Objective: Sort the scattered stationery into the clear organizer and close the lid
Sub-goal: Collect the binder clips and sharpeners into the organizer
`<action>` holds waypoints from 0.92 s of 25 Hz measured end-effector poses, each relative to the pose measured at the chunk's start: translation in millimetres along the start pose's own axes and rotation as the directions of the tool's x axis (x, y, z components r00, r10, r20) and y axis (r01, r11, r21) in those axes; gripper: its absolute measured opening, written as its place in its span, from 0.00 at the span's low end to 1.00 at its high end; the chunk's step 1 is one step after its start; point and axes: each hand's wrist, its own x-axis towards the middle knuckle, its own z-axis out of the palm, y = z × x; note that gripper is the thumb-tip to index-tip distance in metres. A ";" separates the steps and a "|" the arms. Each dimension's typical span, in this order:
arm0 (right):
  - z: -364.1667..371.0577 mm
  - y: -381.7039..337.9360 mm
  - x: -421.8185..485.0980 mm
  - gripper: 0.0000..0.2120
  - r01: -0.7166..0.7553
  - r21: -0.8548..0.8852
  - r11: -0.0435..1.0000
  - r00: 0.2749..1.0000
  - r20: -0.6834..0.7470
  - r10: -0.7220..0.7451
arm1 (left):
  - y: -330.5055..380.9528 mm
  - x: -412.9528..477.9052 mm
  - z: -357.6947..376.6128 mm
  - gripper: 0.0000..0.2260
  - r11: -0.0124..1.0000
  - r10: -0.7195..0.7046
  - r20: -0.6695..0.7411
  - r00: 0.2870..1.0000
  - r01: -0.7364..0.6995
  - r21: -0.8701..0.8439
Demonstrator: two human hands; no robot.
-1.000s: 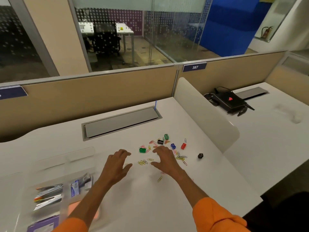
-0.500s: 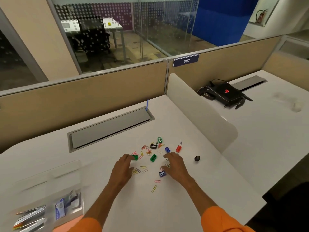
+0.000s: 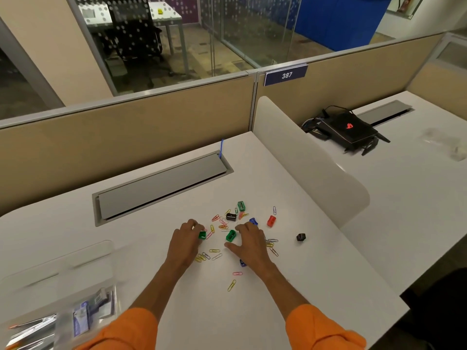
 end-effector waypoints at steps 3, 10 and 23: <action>4.0 -2.0 3.8 0.26 0.013 -0.016 1.000 1.000 -0.024 -0.013 | -3.0 4.2 3.6 0.19 0.999 0.018 -0.004 1.000 -0.018 0.028; 10.0 0.1 4.6 0.20 0.007 -0.026 1.000 0.999 -0.050 -0.008 | -7.9 11.0 5.6 0.15 1.000 0.013 -0.038 0.999 -0.014 -0.016; 0.7 -39.8 -11.4 0.19 -0.096 0.456 0.885 0.995 0.059 0.078 | -17.0 -22.7 -21.3 0.06 0.932 -0.124 -0.069 0.990 0.093 -0.350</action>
